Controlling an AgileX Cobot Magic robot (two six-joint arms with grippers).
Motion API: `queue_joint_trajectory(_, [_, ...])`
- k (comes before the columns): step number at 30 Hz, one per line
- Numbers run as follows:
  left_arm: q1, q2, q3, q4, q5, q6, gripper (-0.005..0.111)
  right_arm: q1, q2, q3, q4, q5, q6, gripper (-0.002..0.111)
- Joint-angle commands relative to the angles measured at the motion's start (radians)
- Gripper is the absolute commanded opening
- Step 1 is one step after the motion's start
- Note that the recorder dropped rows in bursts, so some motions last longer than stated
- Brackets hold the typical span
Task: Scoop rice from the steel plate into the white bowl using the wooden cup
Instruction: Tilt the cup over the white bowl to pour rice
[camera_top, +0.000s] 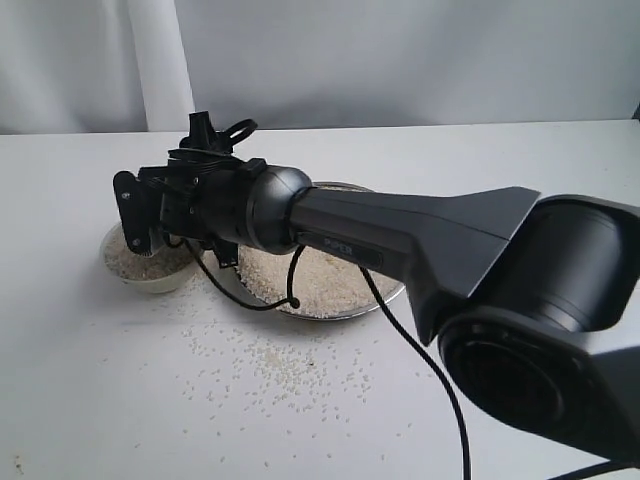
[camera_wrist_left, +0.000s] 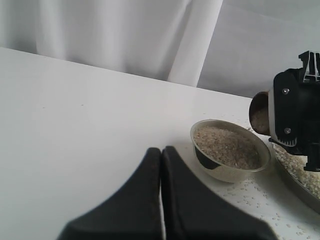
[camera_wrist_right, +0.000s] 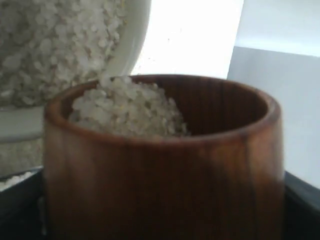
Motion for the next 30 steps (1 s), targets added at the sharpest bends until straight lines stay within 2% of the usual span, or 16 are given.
queue_joint_trajectory(1, [-0.005, 0.000, 0.002, -0.004, -0.006, -0.002, 0.000, 0.028, -0.010, -0.006, -0.094, -0.005, -0.006, 0.000])
queue_joint_trajectory(8, [-0.005, 0.000, 0.002, -0.004, -0.006, -0.002, 0.000, 0.044, -0.010, -0.006, -0.141, 0.026, -0.097, 0.000])
queue_joint_trajectory(17, [-0.005, 0.000, 0.002, -0.004, -0.006, -0.002, 0.000, 0.044, 0.002, -0.006, -0.246, 0.076, -0.104, 0.000])
queue_joint_trajectory(25, [-0.005, 0.000, 0.002, -0.004, -0.006, -0.002, 0.000, 0.048, 0.017, -0.006, -0.269, 0.065, -0.132, 0.000])
queue_joint_trajectory(30, [-0.005, 0.000, 0.002, -0.004, -0.006, -0.002, 0.000, 0.058, 0.017, -0.006, -0.355, 0.054, -0.161, 0.000])
